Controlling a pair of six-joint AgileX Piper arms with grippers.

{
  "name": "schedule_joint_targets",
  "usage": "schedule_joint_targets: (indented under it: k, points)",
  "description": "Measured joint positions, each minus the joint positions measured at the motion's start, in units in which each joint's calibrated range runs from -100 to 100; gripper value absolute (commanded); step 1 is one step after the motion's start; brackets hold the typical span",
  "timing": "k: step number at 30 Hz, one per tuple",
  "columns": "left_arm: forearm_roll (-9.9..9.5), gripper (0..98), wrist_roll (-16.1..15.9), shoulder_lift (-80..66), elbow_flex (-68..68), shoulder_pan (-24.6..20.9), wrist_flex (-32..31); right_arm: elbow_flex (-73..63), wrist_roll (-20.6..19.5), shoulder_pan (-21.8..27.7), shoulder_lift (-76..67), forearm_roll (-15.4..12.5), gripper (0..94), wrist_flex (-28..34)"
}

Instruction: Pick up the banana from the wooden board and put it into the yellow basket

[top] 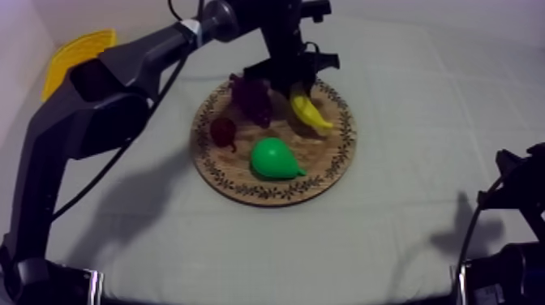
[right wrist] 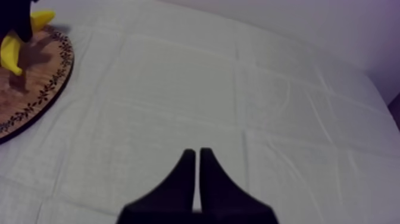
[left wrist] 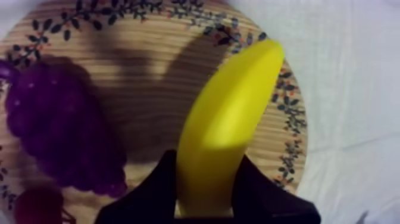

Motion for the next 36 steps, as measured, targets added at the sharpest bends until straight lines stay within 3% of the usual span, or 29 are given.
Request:
schedule_joint_targets:
  k: [12, 23, 28, 36]
  points:
    - [-6.2, 14.4, -0.3, -24.7, 13.0, -1.7, 0.0, 0.0, 0.0, 0.0, 0.0, 0.0, 0.6, 0.0]
    - [-12.56, 14.1, -4.0, -46.9, 28.6, -9.6, -0.3, 0.0, 0.0, 0.0, 0.0, 0.0, 0.6, 0.0]
    - [-13.67, 13.9, -6.4, -51.6, 34.0, -15.1, -3.0, 0.0, 0.0, 0.0, 0.0, 0.0, 0.6, 0.0]
    - [-13.89, 13.8, -9.6, -53.4, 42.5, -24.3, -10.4, 0.0, 0.0, 0.0, 0.0, 0.0, 0.6, 0.0]
